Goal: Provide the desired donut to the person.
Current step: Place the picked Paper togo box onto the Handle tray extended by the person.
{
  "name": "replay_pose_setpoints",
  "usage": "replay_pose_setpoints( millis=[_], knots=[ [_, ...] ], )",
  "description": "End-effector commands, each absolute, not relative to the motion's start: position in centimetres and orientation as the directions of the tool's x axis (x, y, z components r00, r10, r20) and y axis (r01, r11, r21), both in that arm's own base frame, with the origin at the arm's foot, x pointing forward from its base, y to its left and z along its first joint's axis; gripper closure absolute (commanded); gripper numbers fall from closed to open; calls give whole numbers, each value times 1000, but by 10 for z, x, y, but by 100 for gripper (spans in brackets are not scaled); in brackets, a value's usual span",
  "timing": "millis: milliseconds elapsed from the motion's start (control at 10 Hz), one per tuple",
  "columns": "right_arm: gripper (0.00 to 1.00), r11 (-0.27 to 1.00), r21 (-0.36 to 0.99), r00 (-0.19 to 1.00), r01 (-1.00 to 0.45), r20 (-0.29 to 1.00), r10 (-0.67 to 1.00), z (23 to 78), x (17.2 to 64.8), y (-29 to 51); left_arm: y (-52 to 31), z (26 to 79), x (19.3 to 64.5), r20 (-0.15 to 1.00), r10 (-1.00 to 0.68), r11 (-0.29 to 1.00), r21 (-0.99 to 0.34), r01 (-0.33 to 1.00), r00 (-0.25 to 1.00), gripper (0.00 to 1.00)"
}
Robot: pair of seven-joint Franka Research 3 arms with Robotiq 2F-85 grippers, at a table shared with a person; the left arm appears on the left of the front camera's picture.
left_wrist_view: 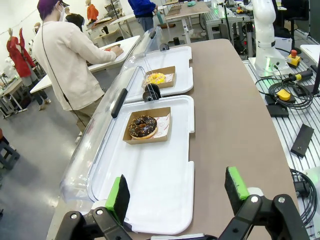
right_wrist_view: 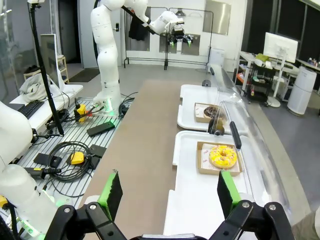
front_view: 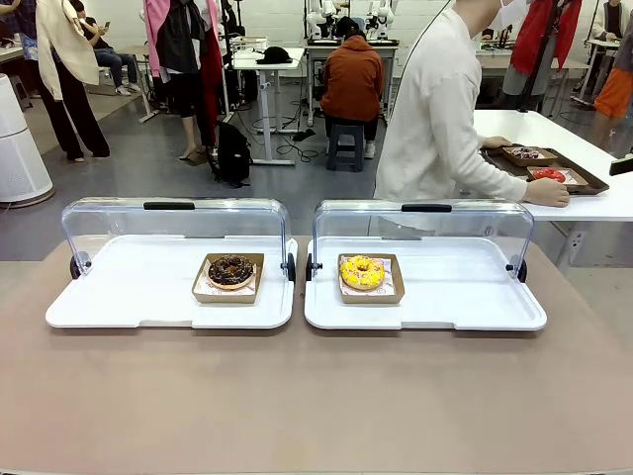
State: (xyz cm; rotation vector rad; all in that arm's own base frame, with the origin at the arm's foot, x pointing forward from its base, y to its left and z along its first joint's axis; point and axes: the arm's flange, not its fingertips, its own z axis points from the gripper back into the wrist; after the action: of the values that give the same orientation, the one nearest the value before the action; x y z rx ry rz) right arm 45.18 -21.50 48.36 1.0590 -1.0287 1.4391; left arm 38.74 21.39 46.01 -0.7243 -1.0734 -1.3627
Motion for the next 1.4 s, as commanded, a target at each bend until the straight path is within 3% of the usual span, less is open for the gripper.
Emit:
replay_pose_setpoints(
  millis=[0,1300],
  knots=[
    [0,-89,-62,-85,-994,954,288,484,452,-213,214,462,386,909,-400,122,180,976,-118,0],
    [0,-89,-62,-85,-994,954,288,484,452,-213,214,462,386,909,-400,122,180,976,-118,0]
  ],
)
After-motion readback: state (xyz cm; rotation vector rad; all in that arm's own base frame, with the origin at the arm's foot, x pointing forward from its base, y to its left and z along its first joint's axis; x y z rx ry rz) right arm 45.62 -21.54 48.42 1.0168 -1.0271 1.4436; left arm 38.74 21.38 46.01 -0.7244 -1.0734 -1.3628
